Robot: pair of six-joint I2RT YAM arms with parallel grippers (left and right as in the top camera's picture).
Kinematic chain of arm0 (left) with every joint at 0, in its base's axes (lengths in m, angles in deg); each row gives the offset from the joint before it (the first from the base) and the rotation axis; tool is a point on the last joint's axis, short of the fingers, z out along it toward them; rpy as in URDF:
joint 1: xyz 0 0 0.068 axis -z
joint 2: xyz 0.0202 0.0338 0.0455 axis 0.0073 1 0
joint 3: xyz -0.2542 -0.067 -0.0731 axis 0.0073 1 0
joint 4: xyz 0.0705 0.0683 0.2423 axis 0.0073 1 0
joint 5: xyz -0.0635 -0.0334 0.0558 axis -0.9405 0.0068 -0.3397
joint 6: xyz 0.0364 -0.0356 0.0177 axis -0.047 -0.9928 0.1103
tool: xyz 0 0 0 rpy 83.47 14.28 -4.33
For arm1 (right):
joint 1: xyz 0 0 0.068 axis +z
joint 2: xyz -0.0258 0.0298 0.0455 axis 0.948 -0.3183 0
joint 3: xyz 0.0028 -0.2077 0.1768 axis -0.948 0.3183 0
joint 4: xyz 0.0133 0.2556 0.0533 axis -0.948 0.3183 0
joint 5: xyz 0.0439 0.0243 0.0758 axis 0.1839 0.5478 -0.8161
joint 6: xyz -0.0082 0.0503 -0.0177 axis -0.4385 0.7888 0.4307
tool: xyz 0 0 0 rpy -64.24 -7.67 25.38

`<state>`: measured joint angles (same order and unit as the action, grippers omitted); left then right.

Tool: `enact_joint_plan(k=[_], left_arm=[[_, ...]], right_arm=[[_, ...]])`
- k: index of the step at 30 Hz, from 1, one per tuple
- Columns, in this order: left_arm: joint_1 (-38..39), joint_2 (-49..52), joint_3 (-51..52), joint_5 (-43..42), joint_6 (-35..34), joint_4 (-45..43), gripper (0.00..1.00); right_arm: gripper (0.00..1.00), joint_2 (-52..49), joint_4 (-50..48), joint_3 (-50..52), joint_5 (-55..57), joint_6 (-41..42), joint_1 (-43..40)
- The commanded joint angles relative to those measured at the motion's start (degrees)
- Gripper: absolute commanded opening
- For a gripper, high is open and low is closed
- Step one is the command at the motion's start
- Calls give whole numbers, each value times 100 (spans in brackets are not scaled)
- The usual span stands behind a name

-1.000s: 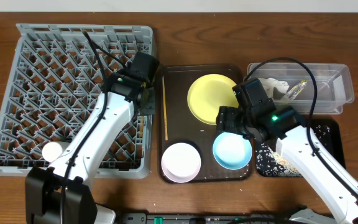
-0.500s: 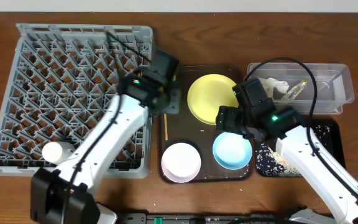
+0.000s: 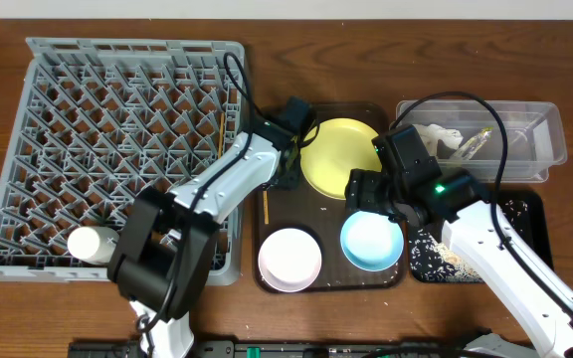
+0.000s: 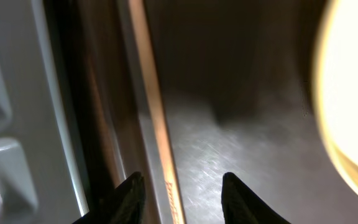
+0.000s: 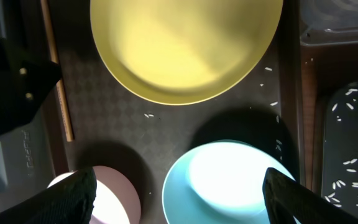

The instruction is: Sort waste into correct bins and load items into the dishwasher

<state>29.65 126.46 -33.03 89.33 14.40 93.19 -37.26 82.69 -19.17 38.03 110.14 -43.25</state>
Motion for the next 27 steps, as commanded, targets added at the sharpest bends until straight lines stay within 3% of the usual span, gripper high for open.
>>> enact_joint_plan(k=[1,8,13,25,27], left_arm=[[-11,299,44,535,-299,-4,41],[-9,599,44,-98,-291,-280,40],[-15,625,46,-109,-398,-308,32],[-15,708,133,-114,-999,-245,31],[-15,789,133,-111,-1069,-247,27]], right_arm=[[83,57,9,-31,94,76,-46],[84,57,4,-31,96,79,-46],[83,57,9,-31,94,79,-46],[83,57,11,-31,92,79,-46],[83,57,9,-31,57,79,-48]])
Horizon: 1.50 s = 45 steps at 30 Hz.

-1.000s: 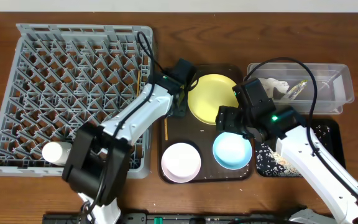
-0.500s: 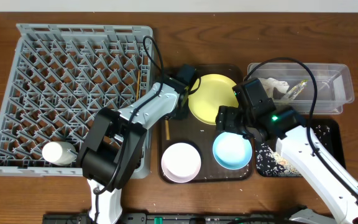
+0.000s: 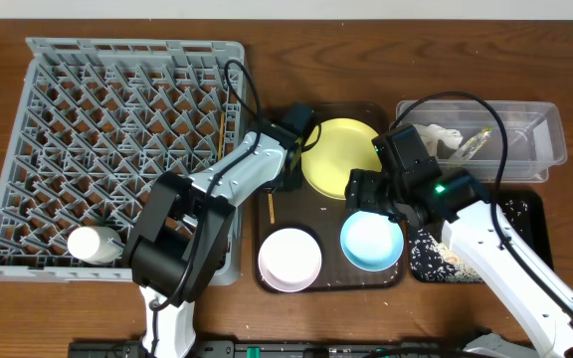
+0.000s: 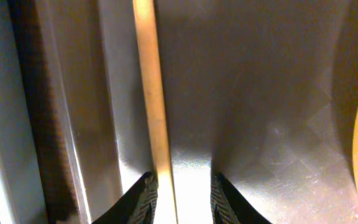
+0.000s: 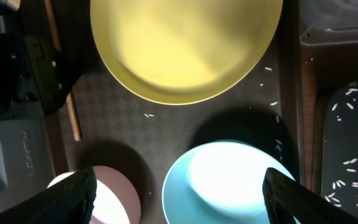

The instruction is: Sort waste into correct bins and load items into the dishwasher

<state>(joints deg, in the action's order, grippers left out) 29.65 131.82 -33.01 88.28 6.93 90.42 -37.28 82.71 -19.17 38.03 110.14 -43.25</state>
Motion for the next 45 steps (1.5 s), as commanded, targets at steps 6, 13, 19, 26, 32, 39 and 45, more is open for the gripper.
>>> enact_joint_plan(k=[6,13,19,26,32,39,45], left_arm=[[-20,208,120,-11,-313,133,9],[-79,-586,-413,-11,-282,1084,8],[-92,-1858,-590,146,339,1565,8],[-223,-2509,-564,1290,776,2070,8],[-656,-2369,55,1318,896,1858,11],[-809,-2225,83,352,1093,1832,28],[-800,-2614,-387,-876,1093,2232,41]], right_arm=[[83,59,9,-31,48,79,-46],[83,59,4,-31,50,76,-48],[84,59,7,-31,52,76,-48],[84,59,2,-31,52,76,-48],[84,59,2,-31,52,76,-48],[84,59,2,-31,52,76,-48],[84,59,4,-31,55,76,-48]])
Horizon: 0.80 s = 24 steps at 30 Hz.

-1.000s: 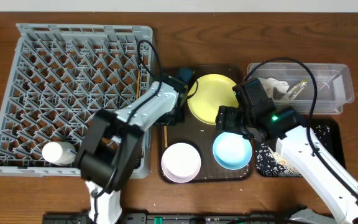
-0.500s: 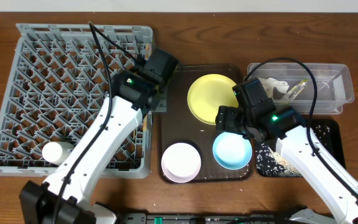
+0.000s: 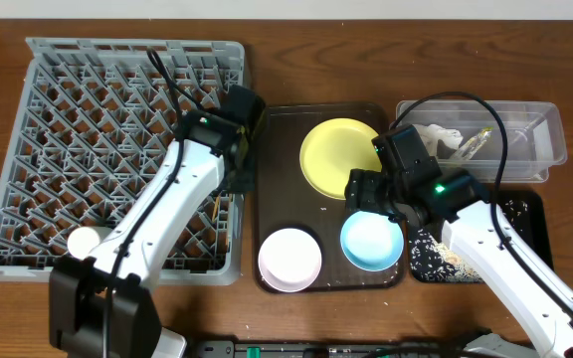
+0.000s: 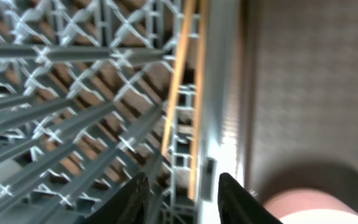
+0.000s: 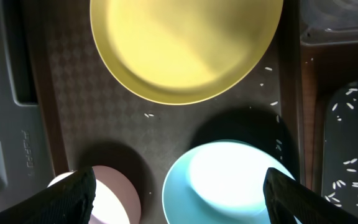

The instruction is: Sort waste into correct bins and load items into the dishwasher

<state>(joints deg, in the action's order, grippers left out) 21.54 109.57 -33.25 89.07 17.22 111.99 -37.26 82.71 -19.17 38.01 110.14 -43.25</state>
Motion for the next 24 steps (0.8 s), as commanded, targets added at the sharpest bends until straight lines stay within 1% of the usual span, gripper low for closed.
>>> enact_joint_plan(k=[1,2,4,7,9,12,15,19,24], left_arm=[[22,-503,-363,-1353,63,70,41],[46,-568,-363,-1576,63,92,42],[125,-640,-361,-1744,48,208,42],[317,-627,-302,-1742,-127,413,42],[485,-625,-140,-1729,-164,378,43],[715,-616,273,-1648,-358,155,44],[826,-610,741,-1563,-396,-208,44],[872,-551,1423,-1137,-466,-688,44],[903,-472,1989,-1113,-586,-1043,43]], right_arm=[[84,57,2,-31,57,76,-48],[84,57,2,-31,57,76,-48],[84,57,4,-31,57,76,-48],[84,57,24,-31,57,74,-48],[84,57,24,-31,59,72,-48],[85,57,20,-31,85,76,-48],[85,57,20,-31,83,76,-48],[85,57,20,-31,83,76,-48],[85,57,-2,-31,81,76,-48]])
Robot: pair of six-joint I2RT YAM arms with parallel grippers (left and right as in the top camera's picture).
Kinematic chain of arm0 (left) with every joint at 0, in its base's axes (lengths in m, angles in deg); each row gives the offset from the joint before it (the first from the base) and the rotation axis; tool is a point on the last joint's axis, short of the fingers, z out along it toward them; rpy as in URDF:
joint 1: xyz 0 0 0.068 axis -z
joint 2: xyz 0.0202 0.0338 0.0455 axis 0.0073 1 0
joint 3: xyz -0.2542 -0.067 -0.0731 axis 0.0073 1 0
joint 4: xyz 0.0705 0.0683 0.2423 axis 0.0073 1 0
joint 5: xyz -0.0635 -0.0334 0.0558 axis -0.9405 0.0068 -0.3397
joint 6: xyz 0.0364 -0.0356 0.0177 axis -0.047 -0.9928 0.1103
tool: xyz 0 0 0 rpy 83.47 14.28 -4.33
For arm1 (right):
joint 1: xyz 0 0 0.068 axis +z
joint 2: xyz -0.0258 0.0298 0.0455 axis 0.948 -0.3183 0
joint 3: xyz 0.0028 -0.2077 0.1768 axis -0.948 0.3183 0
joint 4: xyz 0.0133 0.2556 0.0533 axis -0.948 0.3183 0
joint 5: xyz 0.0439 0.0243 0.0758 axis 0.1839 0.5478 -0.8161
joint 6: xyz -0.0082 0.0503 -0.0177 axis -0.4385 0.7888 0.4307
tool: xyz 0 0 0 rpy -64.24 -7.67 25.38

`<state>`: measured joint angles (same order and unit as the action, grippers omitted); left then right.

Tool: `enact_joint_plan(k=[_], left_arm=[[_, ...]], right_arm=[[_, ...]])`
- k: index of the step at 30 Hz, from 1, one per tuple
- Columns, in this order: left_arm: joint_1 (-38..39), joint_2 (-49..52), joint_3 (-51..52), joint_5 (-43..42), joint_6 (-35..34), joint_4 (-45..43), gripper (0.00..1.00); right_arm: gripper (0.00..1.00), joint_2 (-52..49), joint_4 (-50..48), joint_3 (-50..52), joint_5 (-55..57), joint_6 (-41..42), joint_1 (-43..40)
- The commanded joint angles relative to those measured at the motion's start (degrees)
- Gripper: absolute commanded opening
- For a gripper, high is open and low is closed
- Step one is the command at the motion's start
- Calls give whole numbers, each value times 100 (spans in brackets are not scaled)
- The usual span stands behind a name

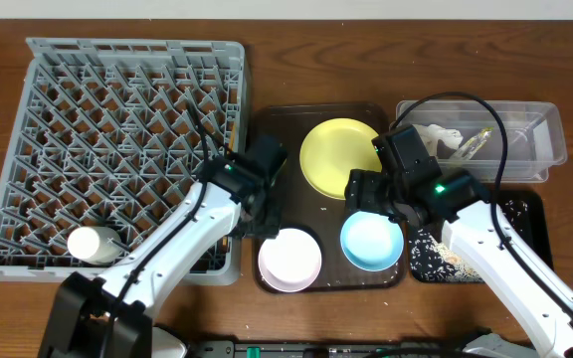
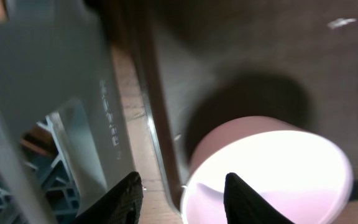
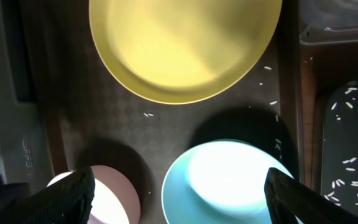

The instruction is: Sort waste into correct bins and load items into the dishwasher

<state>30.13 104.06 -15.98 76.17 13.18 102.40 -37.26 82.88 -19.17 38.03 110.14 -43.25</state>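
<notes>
A brown tray (image 1: 279,129) holds a yellow plate (image 1: 338,157), a pink bowl (image 1: 288,259) and a blue bowl (image 1: 371,242). My left gripper (image 1: 264,211) hangs open over the tray's left edge. In the left wrist view, the left gripper (image 2: 182,205) has the pink bowl (image 2: 272,168) just to its right and nothing held. My right gripper (image 3: 182,199) is wide open above the blue bowl (image 3: 229,180), near the yellow plate (image 3: 185,43). The grey dish rack (image 1: 117,119) stands left of the tray. No chopstick can be made out.
A white cup (image 1: 93,244) lies in the rack's front left corner. A clear bin (image 1: 545,129) with scraps stands at the back right. In front of it is a black tray (image 1: 525,214) strewn with rice. Rice grains dot the brown tray.
My left gripper was over the rack's right edge with a chopstick lying below its open fingers. It now sits over the tray's left edge beside the pink bowl. The right arm has not moved.
My left gripper stood open around a chopstick at the tray's left edge, then was shut on it there. Later it was open over the rack's right side with the chopstick lying in the rack. Now it is back over the tray, by the pink bowl.
</notes>
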Motion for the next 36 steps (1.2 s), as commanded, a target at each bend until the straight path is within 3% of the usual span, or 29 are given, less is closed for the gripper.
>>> enact_joint_plan(k=[1,9,12,19,28,33,36], left_arm=[[59,92,323,175,-212,-125,43],[577,258,750,153,-750,-553,42],[791,271,824,153,-1060,-562,36],[1045,273,848,146,-1196,-614,34],[1049,649,859,-603,-1213,-1064,32],[883,802,846,-750,-1215,-1036,13],[748,702,776,-741,-1213,-920,8]], right_arm=[[85,57,-28,-31,79,76,-48],[85,57,-44,-31,79,76,-48],[85,57,-39,-31,79,76,-48],[85,57,-42,-31,79,76,-48],[84,57,-31,-31,221,76,-61],[84,59,4,-31,291,79,-280],[84,98,37,-31,240,79,-494]])
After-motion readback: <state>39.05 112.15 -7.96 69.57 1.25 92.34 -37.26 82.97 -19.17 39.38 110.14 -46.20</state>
